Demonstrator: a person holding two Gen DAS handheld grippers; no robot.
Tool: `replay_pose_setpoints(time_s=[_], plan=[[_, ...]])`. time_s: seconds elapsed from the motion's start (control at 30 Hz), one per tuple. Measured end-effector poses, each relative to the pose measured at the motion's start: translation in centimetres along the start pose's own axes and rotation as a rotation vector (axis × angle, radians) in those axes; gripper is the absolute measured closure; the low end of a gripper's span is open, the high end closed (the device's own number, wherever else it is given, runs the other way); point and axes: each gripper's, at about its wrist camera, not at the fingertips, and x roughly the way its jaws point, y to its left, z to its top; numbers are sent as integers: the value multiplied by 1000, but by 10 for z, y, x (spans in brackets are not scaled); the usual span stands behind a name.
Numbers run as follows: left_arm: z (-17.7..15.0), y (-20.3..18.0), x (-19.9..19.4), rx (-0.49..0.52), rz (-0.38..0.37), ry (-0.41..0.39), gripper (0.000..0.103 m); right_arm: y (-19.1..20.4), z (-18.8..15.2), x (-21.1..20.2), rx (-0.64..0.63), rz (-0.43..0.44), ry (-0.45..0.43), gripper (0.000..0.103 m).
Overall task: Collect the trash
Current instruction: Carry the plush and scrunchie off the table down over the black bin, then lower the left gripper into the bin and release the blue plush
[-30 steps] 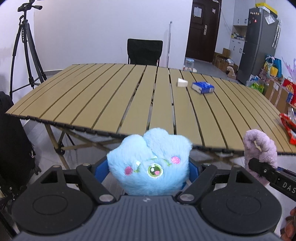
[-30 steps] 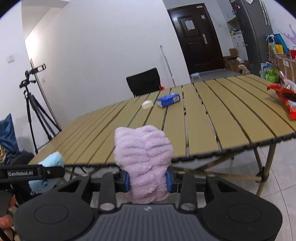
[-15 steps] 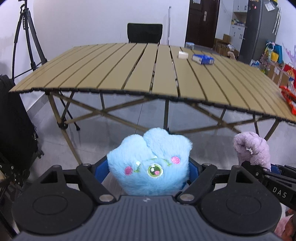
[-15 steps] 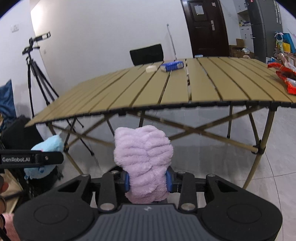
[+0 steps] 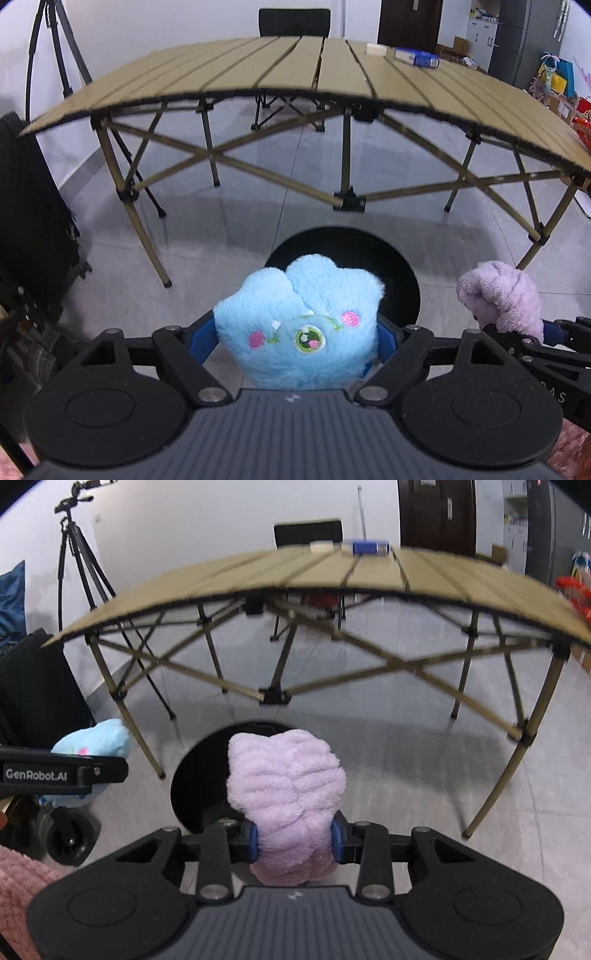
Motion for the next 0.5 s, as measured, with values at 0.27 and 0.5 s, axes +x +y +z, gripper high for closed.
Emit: replay_pose_setpoints(time_s=[0.27,0.5], plan=[[-32,12,37,-22,-22,82,21,-6,-14,26,23,-35,107,69],[-36,18,49,-19,-44,112,21,-5,-21,47,27,-66,179,69]])
